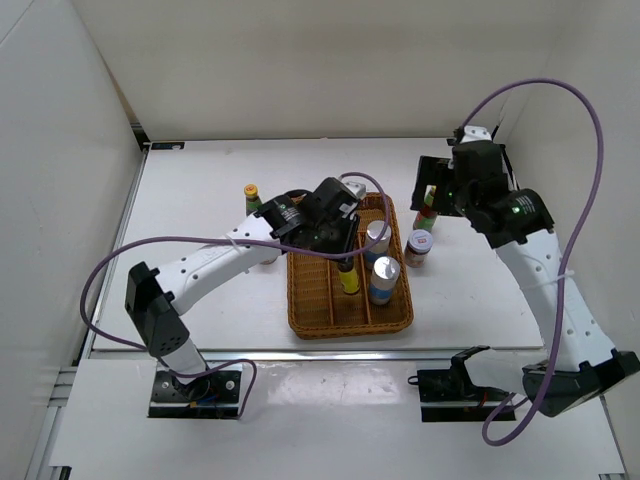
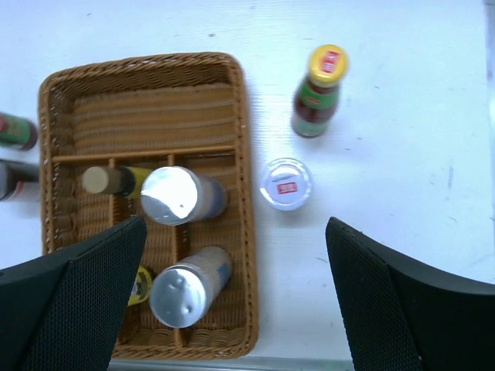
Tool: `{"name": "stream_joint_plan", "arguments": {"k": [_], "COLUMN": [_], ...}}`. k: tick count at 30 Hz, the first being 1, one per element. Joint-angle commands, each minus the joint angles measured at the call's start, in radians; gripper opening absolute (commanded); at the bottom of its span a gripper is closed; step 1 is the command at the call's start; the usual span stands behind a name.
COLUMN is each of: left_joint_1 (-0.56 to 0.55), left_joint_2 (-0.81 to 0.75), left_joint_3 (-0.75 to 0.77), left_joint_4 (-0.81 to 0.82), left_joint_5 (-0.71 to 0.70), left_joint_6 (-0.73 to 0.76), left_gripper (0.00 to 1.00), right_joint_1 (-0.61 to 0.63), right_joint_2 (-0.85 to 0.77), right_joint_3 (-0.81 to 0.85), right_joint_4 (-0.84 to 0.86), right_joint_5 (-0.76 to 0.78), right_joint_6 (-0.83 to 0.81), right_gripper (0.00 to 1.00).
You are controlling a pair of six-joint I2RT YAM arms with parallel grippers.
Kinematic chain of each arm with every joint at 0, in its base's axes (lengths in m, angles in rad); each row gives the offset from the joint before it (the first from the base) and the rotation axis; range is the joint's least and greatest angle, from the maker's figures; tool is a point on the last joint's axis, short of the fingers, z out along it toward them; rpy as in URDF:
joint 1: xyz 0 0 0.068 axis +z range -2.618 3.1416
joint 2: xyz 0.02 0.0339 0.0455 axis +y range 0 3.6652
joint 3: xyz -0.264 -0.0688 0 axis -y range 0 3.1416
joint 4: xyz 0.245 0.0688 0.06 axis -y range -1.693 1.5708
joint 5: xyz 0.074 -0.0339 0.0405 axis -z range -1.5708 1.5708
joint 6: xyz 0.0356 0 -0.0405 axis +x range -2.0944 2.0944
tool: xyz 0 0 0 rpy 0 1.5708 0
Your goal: Organize the condiment bottles
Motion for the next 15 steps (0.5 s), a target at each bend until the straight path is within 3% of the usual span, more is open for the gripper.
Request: {"name": "stream_joint_plan", "arguments": {"k": [1,15], "left_joint_1": [-0.007,-0.056], "left_joint_2": [-0.03,0.087], "left_joint_3": [0.0,-0.083], "left_joint_4": [0.062,0.127], "left_joint_5": [0.001,-0.117], "left_joint_6": [-0.004,-0.014], "left_gripper": [0.11,0.13], "right_joint_1": [-0.069,-0.113], "right_joint_2": [-0.06,-0.133], "right_joint_3": [-0.028,-0.159], "right_joint_4": [-0.013,-0.033], "right_joint_5": [-0.012,-0.053], "right_joint_6": [-0.028,-0.016], "right_gripper": [0.99,0.99]}}
